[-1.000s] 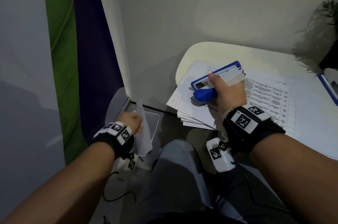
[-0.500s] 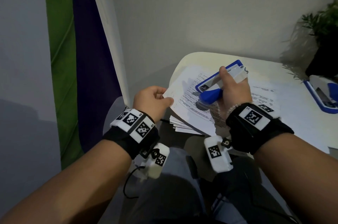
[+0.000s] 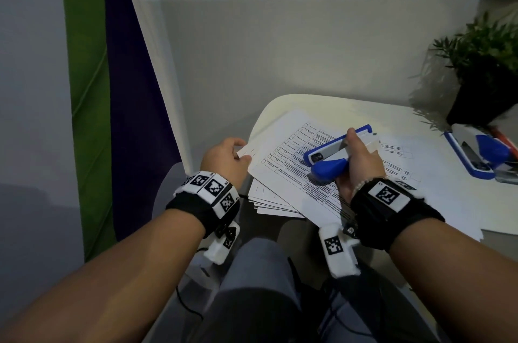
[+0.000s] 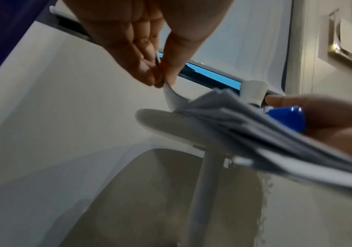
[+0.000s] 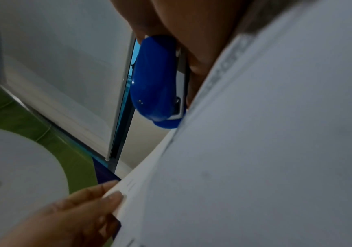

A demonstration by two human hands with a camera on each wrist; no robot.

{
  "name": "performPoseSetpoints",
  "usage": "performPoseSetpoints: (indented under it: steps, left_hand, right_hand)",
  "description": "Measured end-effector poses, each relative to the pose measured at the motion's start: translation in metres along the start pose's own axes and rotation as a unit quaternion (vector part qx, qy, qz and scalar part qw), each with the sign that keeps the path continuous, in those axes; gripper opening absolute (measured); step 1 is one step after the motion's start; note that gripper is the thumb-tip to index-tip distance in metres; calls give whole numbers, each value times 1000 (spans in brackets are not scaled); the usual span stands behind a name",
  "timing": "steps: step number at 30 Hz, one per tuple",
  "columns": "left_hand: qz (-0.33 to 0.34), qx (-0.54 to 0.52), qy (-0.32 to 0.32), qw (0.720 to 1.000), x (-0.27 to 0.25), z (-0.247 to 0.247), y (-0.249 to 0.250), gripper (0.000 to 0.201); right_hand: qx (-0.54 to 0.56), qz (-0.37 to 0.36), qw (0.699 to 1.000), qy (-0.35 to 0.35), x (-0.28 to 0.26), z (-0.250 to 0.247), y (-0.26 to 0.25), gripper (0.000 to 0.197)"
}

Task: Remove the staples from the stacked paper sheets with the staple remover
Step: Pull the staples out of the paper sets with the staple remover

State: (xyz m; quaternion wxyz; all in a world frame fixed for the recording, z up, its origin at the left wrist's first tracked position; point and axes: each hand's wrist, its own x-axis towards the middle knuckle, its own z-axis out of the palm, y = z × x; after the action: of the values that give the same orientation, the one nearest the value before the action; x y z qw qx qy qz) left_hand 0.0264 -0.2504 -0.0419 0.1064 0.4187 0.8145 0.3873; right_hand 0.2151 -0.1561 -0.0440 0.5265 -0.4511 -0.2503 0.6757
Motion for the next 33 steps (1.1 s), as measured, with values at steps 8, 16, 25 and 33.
performPoseSetpoints:
  steps: [8, 16, 25, 33]
  left_hand:
    - [-72, -158, -61, 983, -2, 10, 18, 16]
    - [-32, -500, 44, 864, -18, -43, 57, 15]
    - [134, -210, 18, 968, -58, -35, 34, 36]
    - [159, -177, 42, 970, -74, -39, 21, 11]
  right_hand:
    - [-16, -10, 1000, -16, -7, 3, -1, 26]
    - [-40, -149, 980, -123, -51, 28, -64, 42]
    - [-209, -321, 900, -208, -97, 79, -67, 55]
    - [-195, -371, 875, -243, -104, 78, -44, 28]
